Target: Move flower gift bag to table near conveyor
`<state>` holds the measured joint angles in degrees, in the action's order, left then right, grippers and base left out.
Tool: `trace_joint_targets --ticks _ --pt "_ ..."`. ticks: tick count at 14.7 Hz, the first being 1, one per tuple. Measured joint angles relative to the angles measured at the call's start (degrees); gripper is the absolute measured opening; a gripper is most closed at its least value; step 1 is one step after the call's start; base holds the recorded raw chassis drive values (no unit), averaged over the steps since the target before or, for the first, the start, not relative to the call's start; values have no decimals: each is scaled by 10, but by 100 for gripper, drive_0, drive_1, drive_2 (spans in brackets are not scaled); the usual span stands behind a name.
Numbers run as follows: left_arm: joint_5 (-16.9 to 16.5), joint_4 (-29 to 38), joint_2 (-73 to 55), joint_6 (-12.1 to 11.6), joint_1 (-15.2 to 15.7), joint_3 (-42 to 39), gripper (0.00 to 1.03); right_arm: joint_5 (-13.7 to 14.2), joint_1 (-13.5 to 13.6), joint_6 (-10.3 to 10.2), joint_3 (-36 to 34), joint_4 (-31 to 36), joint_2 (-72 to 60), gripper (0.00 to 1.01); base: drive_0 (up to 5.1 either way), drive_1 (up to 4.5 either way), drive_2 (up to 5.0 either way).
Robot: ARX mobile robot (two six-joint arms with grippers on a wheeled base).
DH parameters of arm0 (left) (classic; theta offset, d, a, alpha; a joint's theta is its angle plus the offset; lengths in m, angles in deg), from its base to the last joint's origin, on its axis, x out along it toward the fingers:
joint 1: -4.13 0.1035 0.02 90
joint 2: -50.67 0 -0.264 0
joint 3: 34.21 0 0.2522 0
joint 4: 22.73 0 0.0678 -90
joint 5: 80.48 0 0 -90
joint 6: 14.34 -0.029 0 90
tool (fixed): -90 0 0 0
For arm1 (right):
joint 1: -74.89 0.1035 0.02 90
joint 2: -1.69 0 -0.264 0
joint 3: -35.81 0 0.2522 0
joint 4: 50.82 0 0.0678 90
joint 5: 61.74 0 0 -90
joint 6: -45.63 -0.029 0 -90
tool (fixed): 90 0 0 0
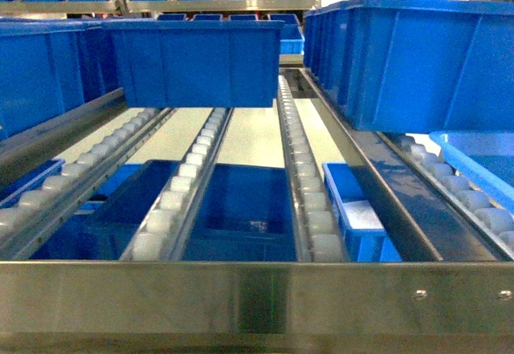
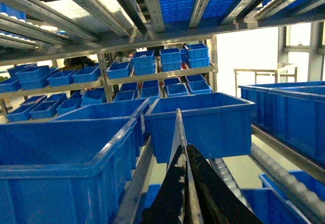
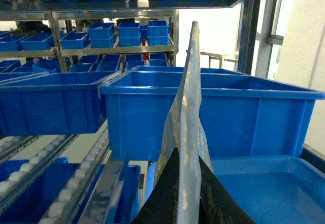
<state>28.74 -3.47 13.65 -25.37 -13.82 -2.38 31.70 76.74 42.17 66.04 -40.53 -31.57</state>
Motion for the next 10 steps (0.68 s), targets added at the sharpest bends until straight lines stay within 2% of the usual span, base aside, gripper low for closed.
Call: trace_joint_targets --ticks 10 --pt "0 -1 0 0 0 0 2 0 0 0 0 -1 0 3 -488 131 343"
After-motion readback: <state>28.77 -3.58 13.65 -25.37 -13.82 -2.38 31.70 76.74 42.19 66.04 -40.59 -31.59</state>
